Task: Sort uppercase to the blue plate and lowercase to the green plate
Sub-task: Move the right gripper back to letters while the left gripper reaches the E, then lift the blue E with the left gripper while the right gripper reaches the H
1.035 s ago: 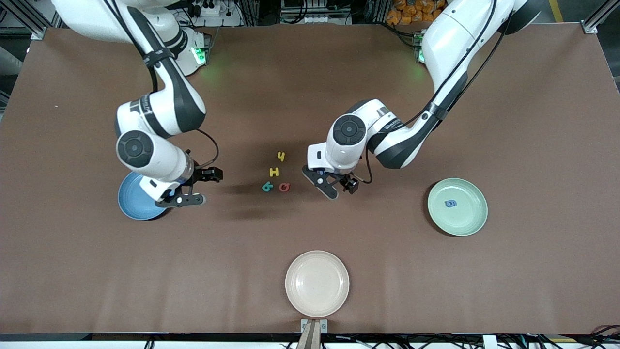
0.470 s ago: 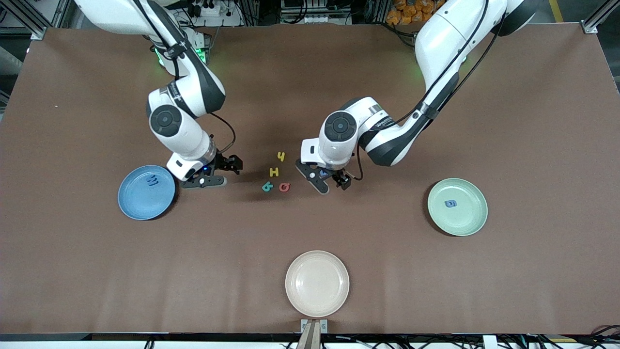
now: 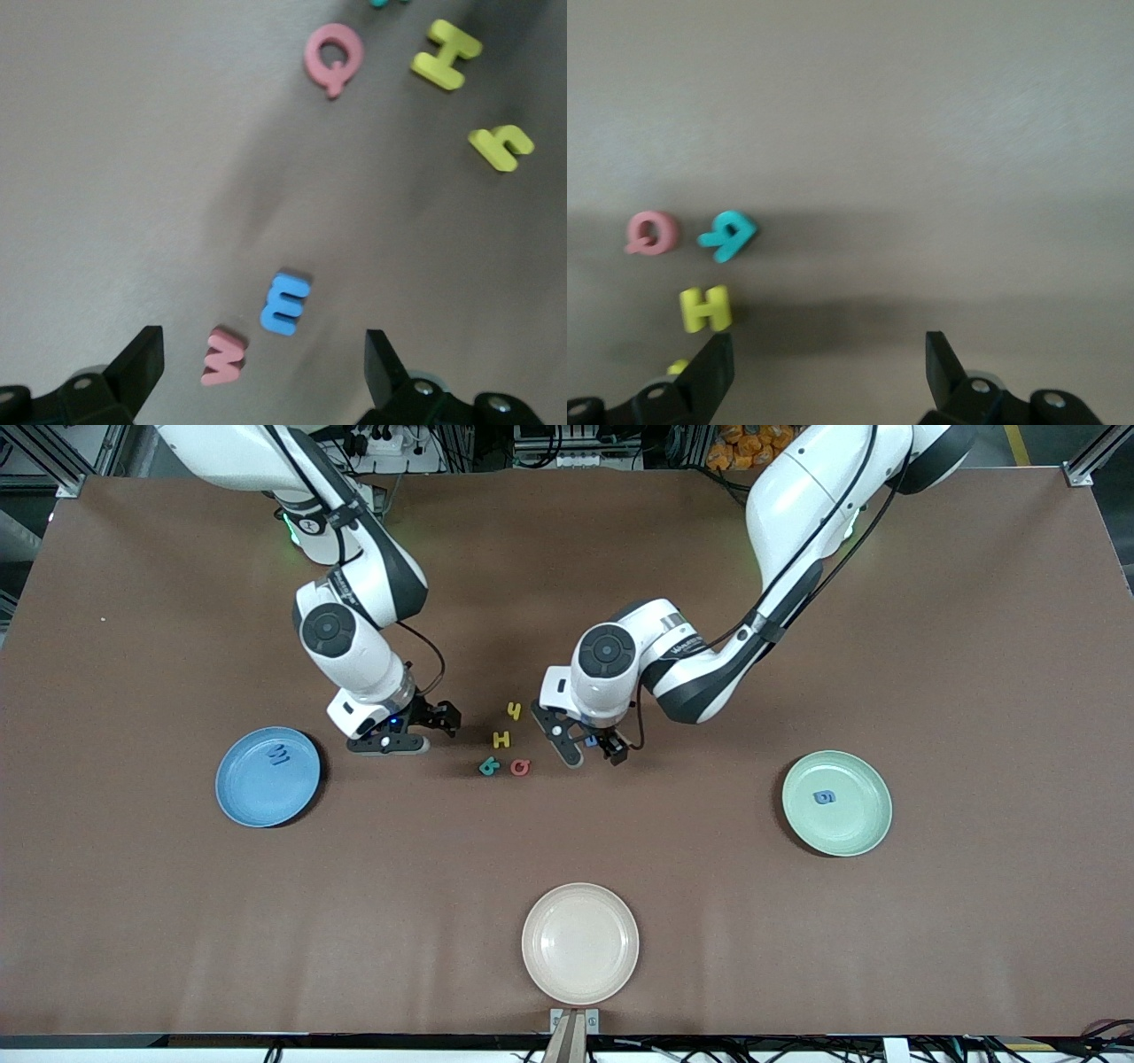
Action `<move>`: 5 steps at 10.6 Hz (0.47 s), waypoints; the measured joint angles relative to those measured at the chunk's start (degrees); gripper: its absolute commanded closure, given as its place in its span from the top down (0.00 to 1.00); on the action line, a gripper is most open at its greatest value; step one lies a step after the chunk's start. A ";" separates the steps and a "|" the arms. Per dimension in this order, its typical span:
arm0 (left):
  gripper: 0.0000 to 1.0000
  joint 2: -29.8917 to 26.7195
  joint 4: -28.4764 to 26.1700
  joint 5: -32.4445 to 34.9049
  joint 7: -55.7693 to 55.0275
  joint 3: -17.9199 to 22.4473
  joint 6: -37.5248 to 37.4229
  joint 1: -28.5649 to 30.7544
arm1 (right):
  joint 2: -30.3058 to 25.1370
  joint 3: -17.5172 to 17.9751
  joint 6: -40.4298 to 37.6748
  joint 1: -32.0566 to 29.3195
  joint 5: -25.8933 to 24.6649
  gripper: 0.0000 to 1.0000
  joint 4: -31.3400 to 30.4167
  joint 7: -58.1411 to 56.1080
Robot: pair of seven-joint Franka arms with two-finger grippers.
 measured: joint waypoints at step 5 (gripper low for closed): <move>0.98 2.29 -0.39 3.66 1.32 0.02 1.94 -0.62 | 1.99 -0.01 5.21 1.30 0.00 0.96 -1.59 2.84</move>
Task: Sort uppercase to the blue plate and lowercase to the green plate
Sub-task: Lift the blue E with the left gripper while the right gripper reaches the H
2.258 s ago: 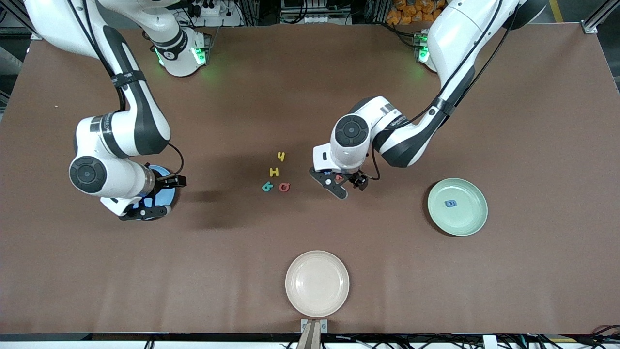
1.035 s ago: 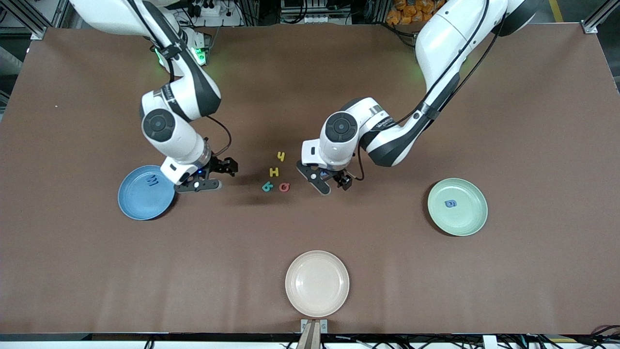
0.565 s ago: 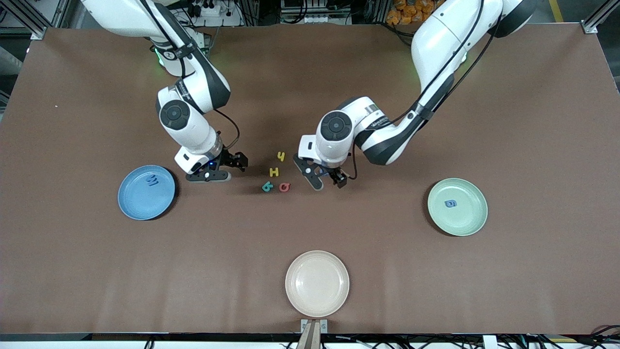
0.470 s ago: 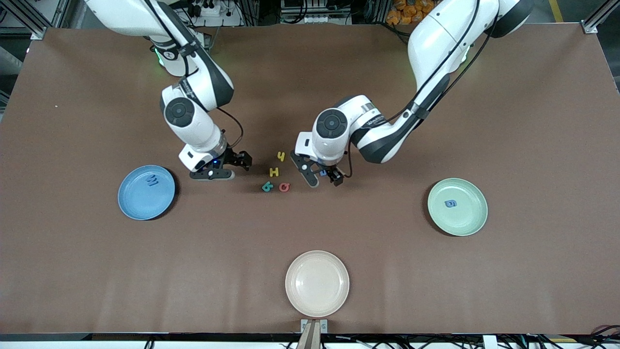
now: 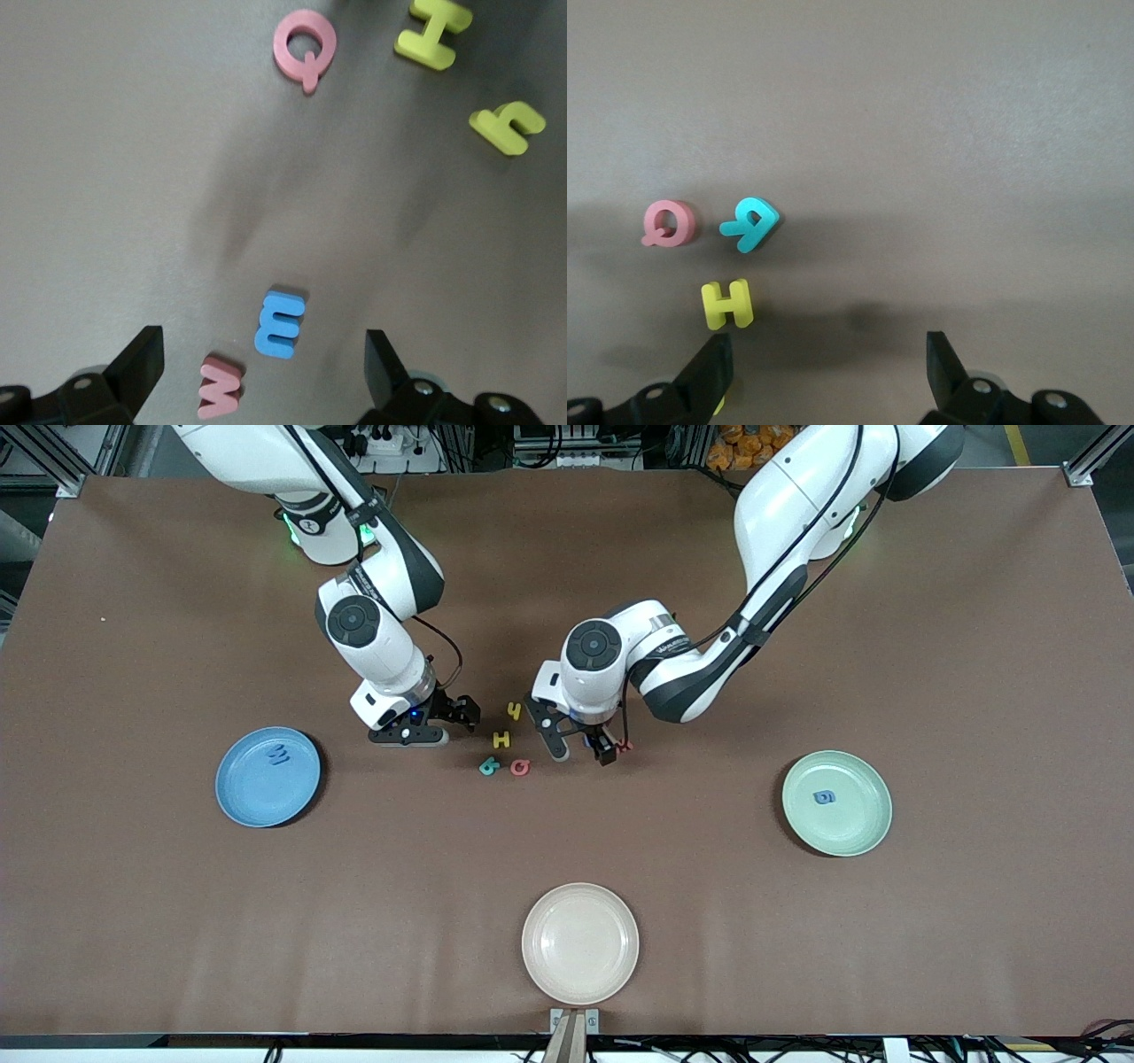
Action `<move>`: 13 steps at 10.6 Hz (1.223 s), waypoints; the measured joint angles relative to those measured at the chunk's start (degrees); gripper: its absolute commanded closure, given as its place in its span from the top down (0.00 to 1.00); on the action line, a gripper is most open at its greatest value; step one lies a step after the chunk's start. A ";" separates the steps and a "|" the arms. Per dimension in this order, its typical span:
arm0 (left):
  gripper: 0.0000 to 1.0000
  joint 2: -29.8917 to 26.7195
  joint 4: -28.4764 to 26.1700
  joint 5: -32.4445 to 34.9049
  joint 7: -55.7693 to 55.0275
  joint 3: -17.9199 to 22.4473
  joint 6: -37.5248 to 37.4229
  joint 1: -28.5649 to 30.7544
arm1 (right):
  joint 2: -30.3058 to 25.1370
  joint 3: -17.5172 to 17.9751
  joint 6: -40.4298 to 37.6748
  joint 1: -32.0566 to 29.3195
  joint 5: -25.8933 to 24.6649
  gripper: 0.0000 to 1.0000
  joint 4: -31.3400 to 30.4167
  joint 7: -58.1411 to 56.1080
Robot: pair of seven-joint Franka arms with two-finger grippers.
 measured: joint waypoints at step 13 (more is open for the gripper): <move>0.81 0.85 -6.03 0.15 0.00 0.55 5.78 0.38 | 4.68 0.36 6.09 2.93 -0.08 0.95 -0.66 10.65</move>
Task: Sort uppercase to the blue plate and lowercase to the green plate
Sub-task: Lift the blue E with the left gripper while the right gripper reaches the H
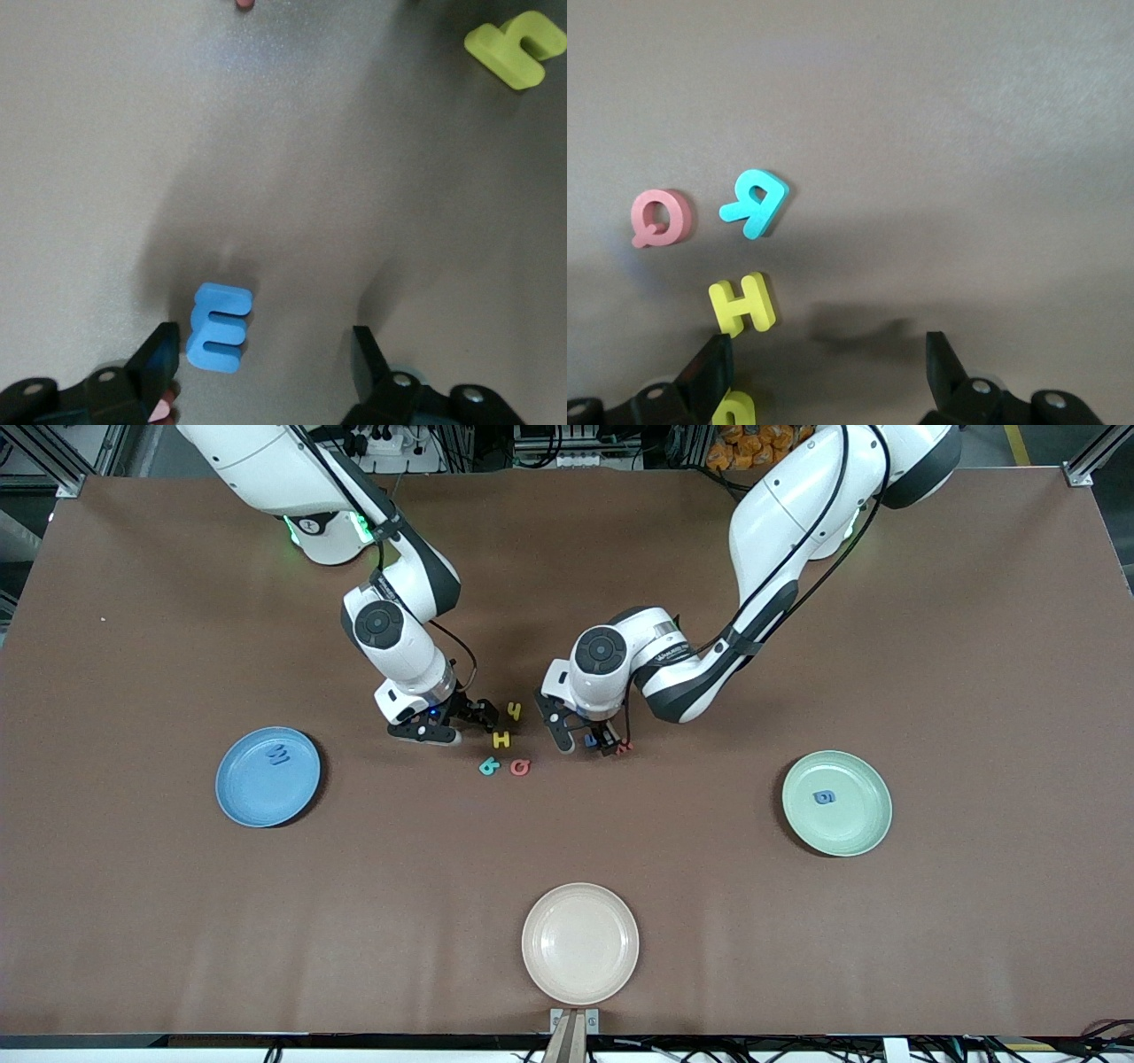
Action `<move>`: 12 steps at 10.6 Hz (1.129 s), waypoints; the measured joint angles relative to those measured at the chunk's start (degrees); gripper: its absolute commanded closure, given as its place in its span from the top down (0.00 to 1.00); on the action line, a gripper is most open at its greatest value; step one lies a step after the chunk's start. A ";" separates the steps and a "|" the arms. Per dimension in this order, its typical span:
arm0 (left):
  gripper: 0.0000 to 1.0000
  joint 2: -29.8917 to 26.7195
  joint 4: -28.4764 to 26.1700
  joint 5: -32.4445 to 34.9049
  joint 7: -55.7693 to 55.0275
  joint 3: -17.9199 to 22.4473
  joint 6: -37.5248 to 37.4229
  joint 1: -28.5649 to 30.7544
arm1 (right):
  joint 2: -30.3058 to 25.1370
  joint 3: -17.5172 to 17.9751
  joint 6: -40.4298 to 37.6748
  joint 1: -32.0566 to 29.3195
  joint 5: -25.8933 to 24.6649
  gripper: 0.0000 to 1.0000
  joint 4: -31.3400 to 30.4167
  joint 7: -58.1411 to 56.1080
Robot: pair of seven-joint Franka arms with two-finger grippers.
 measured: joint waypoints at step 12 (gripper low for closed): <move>0.00 -0.46 0.32 0.99 0.00 0.88 0.38 0.26 | 5.65 0.09 -9.37 2.75 -19.97 0.92 9.68 18.90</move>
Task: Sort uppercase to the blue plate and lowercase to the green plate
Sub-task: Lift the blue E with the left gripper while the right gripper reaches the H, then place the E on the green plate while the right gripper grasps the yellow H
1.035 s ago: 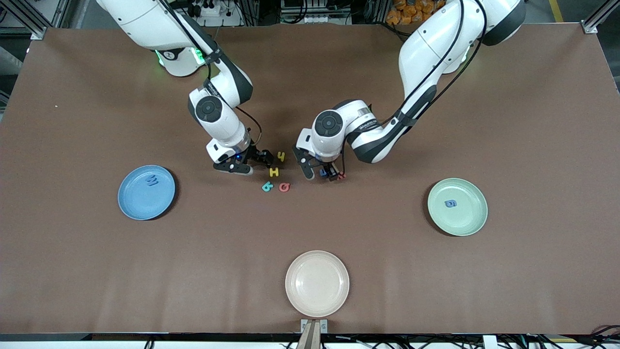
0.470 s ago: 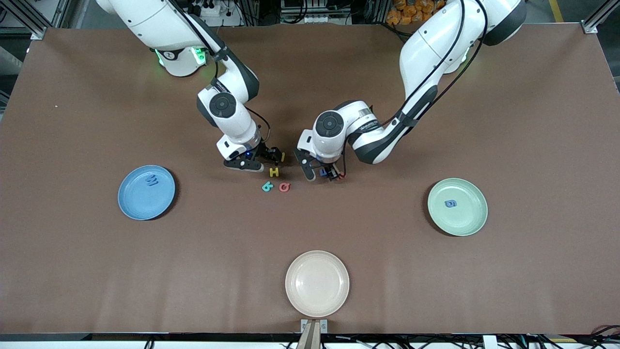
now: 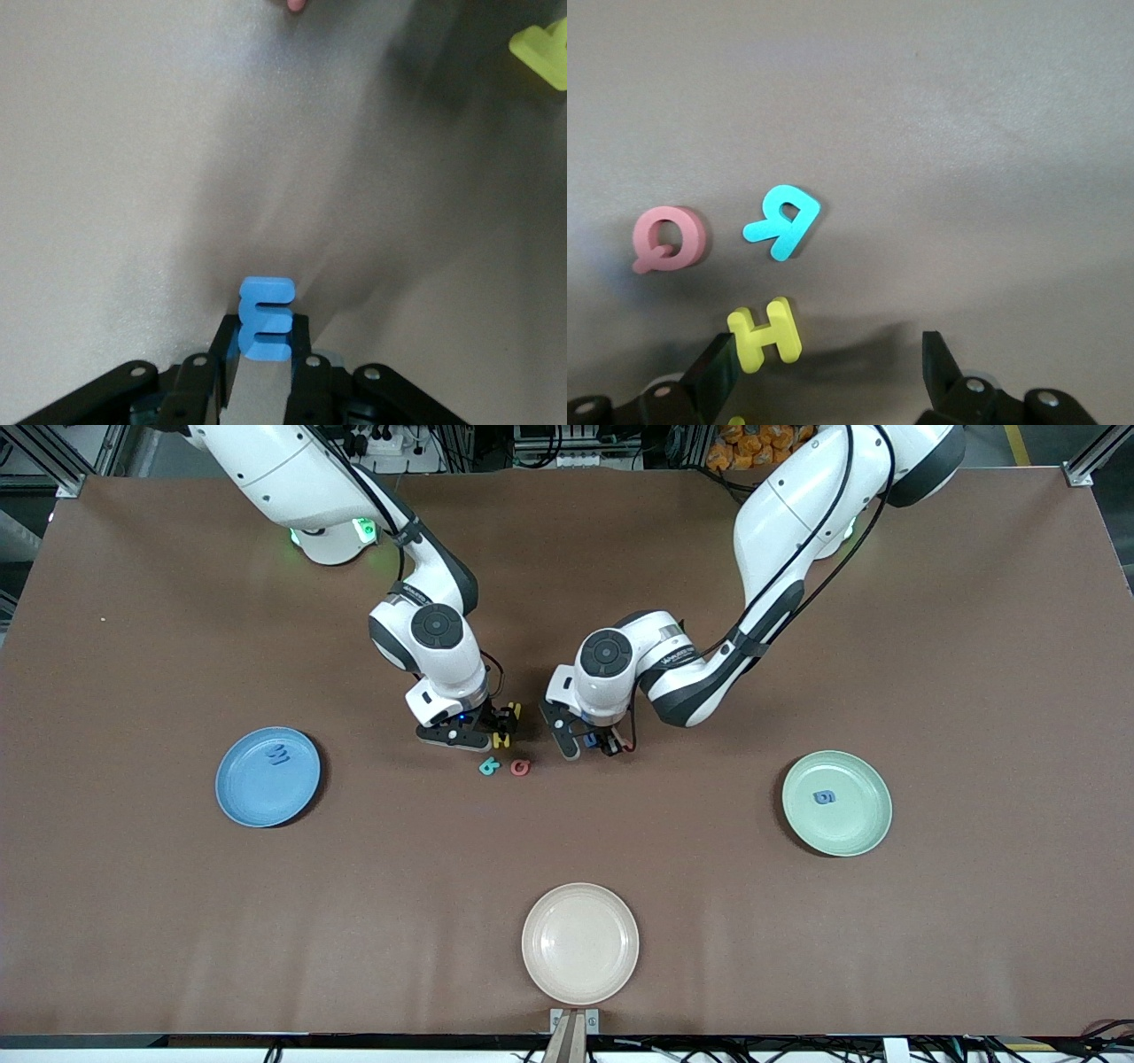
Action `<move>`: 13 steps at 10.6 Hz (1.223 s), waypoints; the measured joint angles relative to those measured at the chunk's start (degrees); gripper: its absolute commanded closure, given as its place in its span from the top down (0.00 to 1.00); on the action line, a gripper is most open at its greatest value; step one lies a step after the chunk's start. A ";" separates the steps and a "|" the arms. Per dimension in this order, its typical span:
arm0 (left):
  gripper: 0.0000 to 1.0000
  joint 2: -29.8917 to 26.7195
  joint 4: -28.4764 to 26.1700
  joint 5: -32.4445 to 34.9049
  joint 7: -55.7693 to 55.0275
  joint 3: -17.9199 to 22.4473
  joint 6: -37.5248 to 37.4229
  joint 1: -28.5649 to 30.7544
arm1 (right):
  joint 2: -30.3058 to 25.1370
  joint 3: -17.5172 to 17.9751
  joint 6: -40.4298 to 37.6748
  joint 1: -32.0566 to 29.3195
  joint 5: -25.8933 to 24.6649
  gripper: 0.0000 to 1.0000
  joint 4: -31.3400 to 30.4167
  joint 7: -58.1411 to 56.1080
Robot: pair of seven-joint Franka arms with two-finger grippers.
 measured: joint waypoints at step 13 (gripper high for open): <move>0.00 -18.60 1.45 -11.99 3.03 -0.02 -18.34 21.57 | 3.76 0.00 2.53 1.32 -0.70 0.74 2.93 0.98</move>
